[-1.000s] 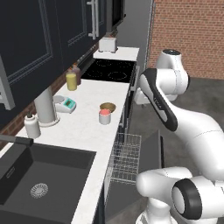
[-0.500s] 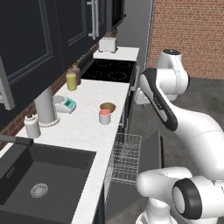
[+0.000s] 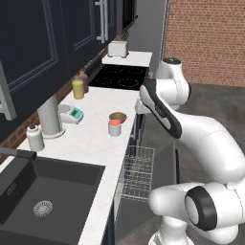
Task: Pick up the cup and bowl from the counter, place them in the dishwasher, and close the dishwasher door.
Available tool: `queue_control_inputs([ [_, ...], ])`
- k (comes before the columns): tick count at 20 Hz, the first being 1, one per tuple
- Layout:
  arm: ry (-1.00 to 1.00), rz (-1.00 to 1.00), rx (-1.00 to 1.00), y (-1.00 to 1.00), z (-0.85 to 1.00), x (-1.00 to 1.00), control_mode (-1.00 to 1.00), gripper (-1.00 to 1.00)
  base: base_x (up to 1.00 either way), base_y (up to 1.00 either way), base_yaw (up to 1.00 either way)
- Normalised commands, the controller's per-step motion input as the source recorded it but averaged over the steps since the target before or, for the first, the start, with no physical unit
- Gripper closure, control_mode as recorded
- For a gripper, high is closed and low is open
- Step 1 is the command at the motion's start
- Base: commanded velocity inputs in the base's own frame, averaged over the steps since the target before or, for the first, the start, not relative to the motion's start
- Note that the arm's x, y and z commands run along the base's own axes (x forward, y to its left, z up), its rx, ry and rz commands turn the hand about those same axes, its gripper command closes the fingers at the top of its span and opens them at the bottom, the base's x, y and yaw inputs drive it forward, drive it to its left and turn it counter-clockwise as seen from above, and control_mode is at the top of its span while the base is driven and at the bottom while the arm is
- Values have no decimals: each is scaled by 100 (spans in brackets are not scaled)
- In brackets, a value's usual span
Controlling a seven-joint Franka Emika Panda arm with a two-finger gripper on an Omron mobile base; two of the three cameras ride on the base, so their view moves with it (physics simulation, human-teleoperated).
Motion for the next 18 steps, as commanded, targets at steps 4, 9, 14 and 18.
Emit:
queue_control_inputs([
  [4, 14, 0, 0, 9, -4, 100, -100, -100, 0, 0, 0],
  [9, 19, -1, 0, 5, -1, 96, -100, -100, 0, 0, 0],
  [14, 5, -1, 0, 6, -22, 45, -100, -100, 0, 0, 0],
  [18, 0, -2, -2, 46, -38, 11, -100, -100, 0, 0, 0],
])
